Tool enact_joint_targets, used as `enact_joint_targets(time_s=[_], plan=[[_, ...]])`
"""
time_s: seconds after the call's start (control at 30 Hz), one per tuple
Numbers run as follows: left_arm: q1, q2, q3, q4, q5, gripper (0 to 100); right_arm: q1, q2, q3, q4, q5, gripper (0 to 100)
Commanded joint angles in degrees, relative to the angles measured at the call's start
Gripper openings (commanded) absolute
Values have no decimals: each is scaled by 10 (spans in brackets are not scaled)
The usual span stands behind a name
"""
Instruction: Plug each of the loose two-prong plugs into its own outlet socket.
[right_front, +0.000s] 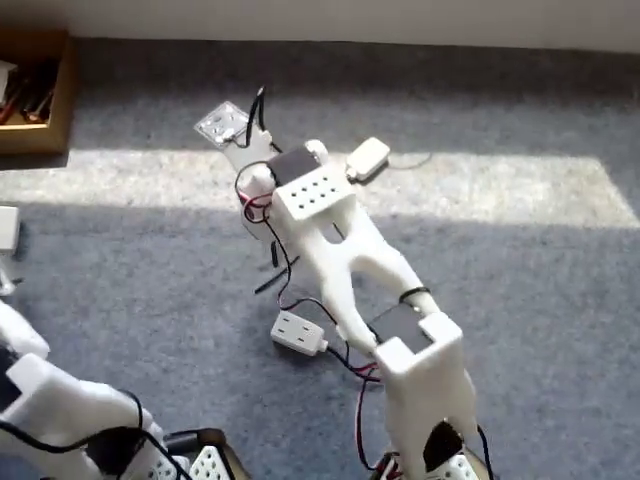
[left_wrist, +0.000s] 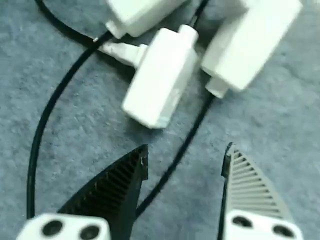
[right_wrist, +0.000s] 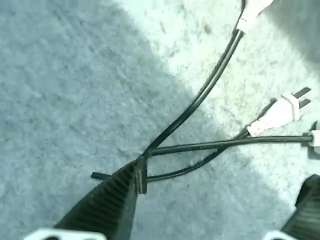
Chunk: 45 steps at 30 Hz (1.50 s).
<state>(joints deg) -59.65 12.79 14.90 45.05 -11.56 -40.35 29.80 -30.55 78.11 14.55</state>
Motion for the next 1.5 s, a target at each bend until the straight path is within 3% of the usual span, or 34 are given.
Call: enact_joint_targets(time_s=[0.0, 0.27, 0.4, 0.53, 0.77, 0.87, 1.03, 1.47], plan=[[-23, 50, -143, 45, -2, 249, 12, 87, -165, 7, -37, 429], [-5, 103, -274, 116, -2, 249, 21, 320, -429, -44, -57, 429], [2, 105, -294, 126, -2, 249, 36, 373, -555, 76, -70, 429], [10, 105, -305, 126, -2, 249, 73, 404, -647, 116, -207, 428], [16, 106, -305, 138, -2, 249, 67, 434, -642, 189, -298, 428], [19, 105, -305, 138, -2, 249, 46, 437, -646, 189, -287, 428], [21, 106, -303, 138, -2, 249, 34, 435, -645, 102, -182, 428], [21, 106, -303, 135, -2, 249, 21, 402, -676, 118, -178, 428]])
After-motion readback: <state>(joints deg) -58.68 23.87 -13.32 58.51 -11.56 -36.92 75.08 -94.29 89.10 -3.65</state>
